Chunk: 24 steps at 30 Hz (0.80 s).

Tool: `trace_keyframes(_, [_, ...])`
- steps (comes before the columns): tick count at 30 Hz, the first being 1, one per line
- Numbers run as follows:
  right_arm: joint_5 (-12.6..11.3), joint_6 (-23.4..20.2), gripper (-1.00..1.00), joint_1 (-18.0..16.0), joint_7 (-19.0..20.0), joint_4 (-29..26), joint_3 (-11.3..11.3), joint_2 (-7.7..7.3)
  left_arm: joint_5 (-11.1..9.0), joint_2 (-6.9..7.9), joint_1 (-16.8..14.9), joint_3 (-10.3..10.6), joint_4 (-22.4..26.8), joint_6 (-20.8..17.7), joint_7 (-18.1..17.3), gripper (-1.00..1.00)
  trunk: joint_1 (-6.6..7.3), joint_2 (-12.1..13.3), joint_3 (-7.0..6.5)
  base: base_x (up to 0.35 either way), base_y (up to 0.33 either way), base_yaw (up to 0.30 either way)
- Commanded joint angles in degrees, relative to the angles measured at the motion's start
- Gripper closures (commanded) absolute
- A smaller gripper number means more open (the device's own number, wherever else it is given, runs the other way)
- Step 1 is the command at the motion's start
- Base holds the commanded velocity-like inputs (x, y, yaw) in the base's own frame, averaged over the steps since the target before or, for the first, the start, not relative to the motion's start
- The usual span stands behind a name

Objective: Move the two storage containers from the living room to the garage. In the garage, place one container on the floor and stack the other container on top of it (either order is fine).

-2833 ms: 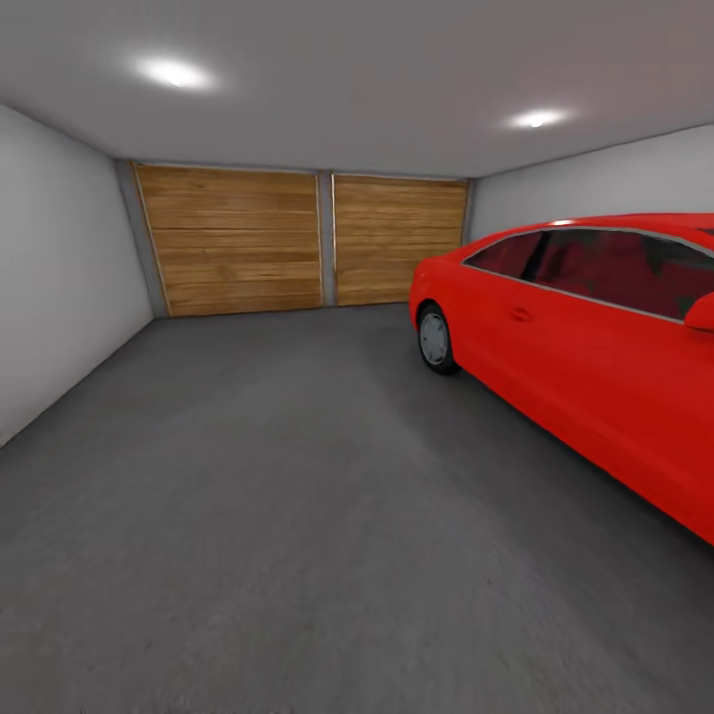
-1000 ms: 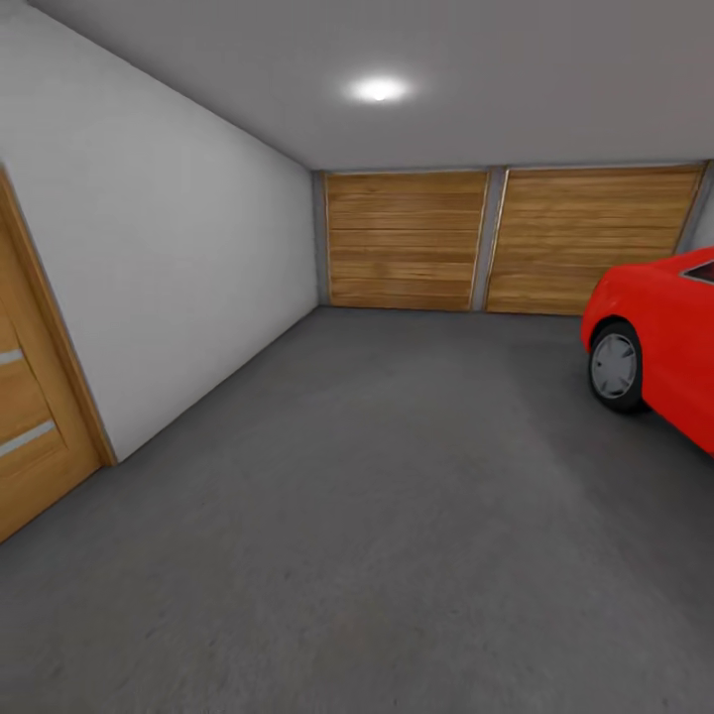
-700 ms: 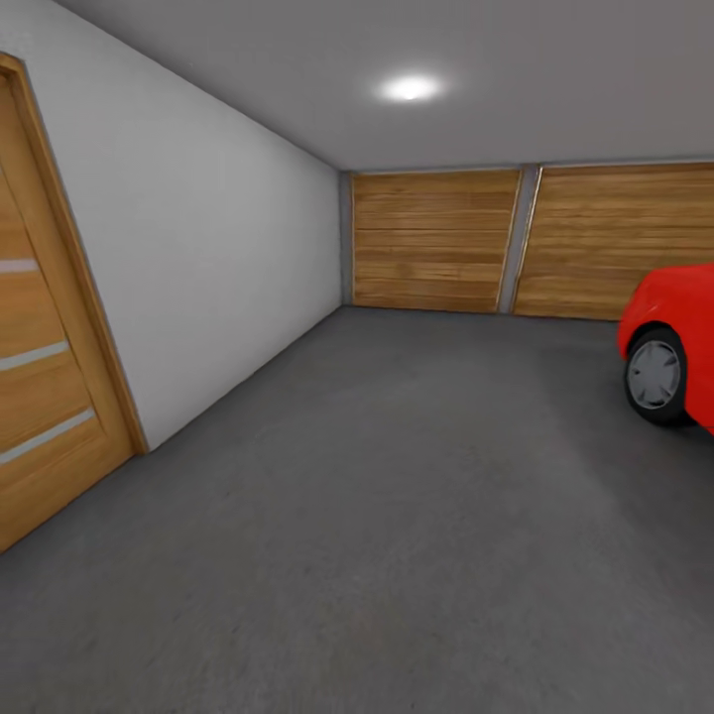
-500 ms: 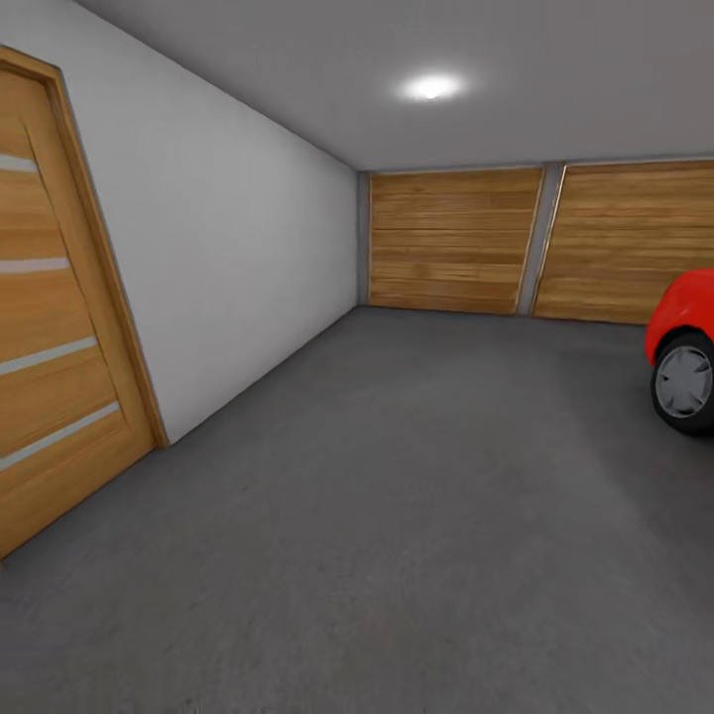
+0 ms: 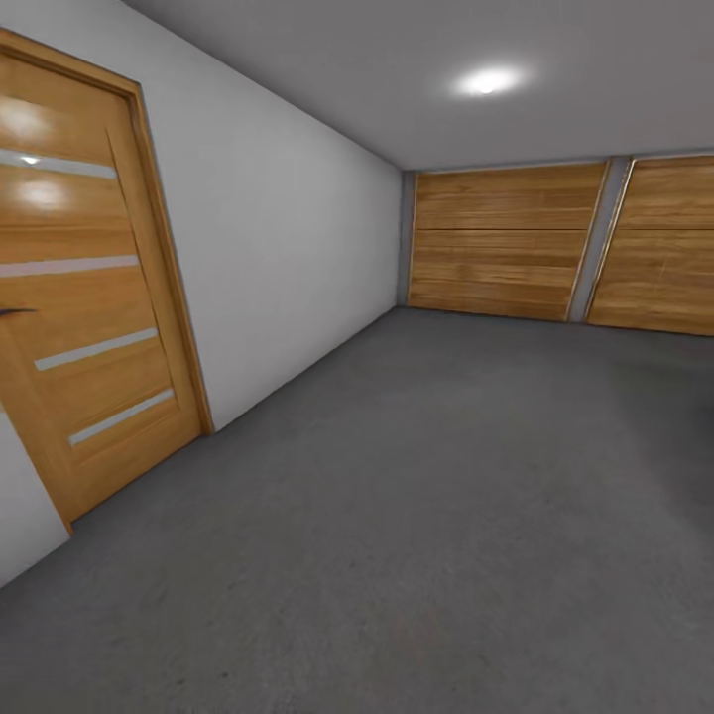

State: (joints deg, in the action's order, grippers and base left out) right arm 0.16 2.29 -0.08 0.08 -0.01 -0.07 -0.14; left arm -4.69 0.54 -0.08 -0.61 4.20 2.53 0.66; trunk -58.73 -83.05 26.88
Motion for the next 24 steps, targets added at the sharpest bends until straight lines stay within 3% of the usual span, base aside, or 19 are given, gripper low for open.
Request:
trace_keyframes(1, [0.02,0.17,-1.0,-0.01,0.01,0.01,-0.01,-0.02,-0.49,-0.01,-0.01,-0.01,0.01,0.11,0.03,-1.0,0.0,-0.03,0.05,0.0,0.0,0.276])
trace_keyframes(24, [-0.07,0.17,-1.0,-0.01,0.01,0.01,-0.07,-0.03,-0.49,-0.01,-0.01,-0.01,0.01,0.11,0.05,-1.0,0.0,-0.03,0.05,0.0,0.0,0.276])
